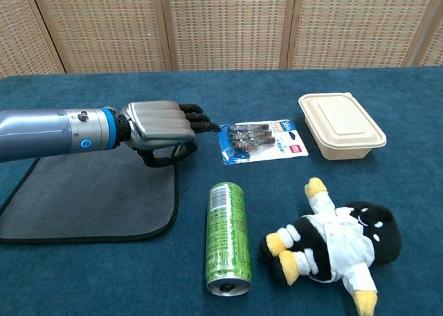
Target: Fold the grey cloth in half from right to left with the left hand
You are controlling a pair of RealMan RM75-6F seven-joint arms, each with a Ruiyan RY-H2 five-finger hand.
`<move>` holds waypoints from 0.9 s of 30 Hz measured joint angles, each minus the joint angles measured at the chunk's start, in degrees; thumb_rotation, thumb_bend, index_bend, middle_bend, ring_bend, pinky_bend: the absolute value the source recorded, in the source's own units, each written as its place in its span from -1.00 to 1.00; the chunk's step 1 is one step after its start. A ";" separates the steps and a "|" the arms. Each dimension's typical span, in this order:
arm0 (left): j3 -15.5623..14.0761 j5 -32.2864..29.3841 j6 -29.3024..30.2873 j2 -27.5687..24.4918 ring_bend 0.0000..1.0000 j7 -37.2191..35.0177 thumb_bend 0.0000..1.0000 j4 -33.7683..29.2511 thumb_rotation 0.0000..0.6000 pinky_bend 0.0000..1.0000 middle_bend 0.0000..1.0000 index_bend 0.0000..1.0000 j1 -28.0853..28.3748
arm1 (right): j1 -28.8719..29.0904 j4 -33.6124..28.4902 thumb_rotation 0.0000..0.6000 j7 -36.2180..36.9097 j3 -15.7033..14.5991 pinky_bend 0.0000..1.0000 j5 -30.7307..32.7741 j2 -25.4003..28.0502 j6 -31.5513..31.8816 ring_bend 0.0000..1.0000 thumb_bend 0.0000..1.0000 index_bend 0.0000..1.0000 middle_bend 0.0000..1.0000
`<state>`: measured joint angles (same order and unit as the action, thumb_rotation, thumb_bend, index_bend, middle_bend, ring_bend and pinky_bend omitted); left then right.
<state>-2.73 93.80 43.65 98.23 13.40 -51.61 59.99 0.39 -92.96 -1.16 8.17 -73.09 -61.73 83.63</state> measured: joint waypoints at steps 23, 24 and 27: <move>-6.56 4.66 11.27 -8.77 -1.00 -7.75 -0.01 -0.97 1.00 -1.00 -1.00 0.28 -8.07 | -0.17 -0.80 1.00 -0.72 -0.42 -1.00 -0.92 0.03 0.61 -1.00 -1.00 -1.00 -1.00; -6.70 4.69 11.44 -8.92 -1.00 -8.01 -0.01 -0.74 1.00 -1.00 -1.00 0.28 -8.38 | -0.16 -0.87 1.00 -0.78 -0.45 -1.00 -0.99 0.03 0.63 -1.00 -1.00 -1.00 -1.00; -7.15 4.87 12.37 -9.44 -1.00 -9.04 -0.01 -0.19 1.00 -1.00 -1.00 0.28 -9.46 | -0.15 -0.96 1.00 -0.90 -0.51 -1.00 -1.10 0.00 0.67 -1.00 -1.00 -1.00 -1.00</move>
<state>-9.88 98.67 56.03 88.79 4.36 -51.80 50.53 0.24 -93.92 -2.07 7.66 -74.19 -61.73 84.30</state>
